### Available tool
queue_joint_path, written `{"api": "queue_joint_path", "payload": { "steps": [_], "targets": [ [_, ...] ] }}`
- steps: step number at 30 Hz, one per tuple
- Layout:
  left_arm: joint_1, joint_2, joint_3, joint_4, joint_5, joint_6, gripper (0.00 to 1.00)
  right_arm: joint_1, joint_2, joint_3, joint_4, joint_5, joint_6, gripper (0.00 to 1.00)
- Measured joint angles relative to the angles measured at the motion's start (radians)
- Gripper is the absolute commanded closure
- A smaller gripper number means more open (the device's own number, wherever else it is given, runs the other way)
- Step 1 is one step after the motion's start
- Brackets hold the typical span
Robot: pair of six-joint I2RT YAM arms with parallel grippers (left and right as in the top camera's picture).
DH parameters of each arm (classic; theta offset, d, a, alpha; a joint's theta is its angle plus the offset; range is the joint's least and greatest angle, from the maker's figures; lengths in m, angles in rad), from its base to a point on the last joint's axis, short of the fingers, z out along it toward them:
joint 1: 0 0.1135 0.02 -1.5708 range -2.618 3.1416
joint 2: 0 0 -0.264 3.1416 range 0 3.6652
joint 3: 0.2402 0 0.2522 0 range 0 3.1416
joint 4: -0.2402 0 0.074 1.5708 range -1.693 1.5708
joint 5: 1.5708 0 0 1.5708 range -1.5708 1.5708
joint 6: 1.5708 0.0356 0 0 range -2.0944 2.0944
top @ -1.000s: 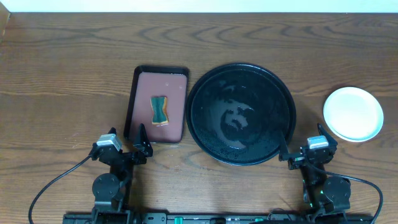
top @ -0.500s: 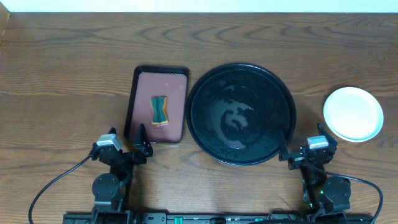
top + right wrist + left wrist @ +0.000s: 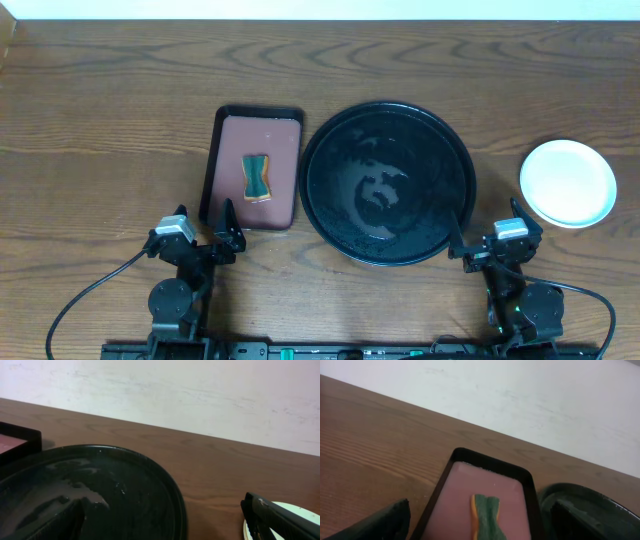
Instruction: Clean dirty plates on tray and stack at the side
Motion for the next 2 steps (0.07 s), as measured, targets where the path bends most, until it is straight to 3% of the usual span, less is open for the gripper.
{"api": "queue_joint_path", "payload": {
  "steps": [2],
  "targets": [
    [0.0,0.0,0.0,0.0,0.0,0.0,0.1,0.0,0.0,0.0,0.0,0.0,0.0,0.01]
  ]
}}
